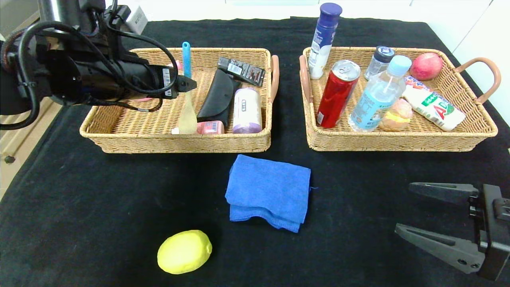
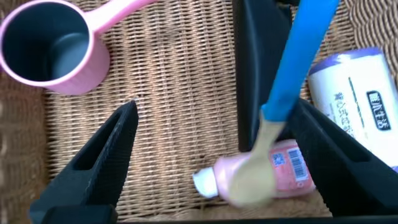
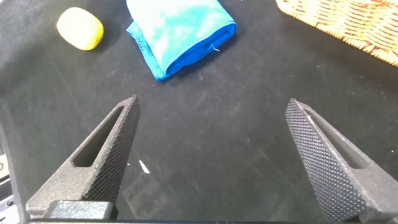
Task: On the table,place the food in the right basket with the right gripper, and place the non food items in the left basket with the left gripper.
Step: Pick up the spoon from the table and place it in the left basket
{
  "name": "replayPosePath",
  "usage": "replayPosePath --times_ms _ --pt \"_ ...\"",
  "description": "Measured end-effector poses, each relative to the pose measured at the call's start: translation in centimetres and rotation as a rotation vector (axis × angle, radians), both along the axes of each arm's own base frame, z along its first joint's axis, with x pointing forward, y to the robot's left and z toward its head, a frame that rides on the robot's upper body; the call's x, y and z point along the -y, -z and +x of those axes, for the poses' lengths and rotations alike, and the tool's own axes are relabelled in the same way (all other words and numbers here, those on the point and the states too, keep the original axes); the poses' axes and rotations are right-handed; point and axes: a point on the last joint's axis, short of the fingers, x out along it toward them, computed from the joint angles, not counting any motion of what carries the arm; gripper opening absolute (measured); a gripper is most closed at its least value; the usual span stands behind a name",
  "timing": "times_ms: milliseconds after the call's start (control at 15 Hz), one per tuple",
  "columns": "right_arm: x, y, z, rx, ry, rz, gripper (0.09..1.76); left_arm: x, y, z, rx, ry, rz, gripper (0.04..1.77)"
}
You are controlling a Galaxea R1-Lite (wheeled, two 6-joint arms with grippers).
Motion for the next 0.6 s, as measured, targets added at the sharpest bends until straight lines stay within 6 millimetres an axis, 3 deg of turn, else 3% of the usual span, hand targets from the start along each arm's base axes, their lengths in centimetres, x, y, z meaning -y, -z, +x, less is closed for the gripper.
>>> replayPosePath --times_ms 200,600 --pt "0.0 0.0 0.0 -0.001 0.0 0.0 1.71 0.0 -0.6 -0.4 0.035 -0.045 0.093 1.71" --pt "0.0 0.0 0.0 0.0 0.001 0.0 1.71 1.7 -0.9 -1.5 0.038 0.011 0.098 1.71"
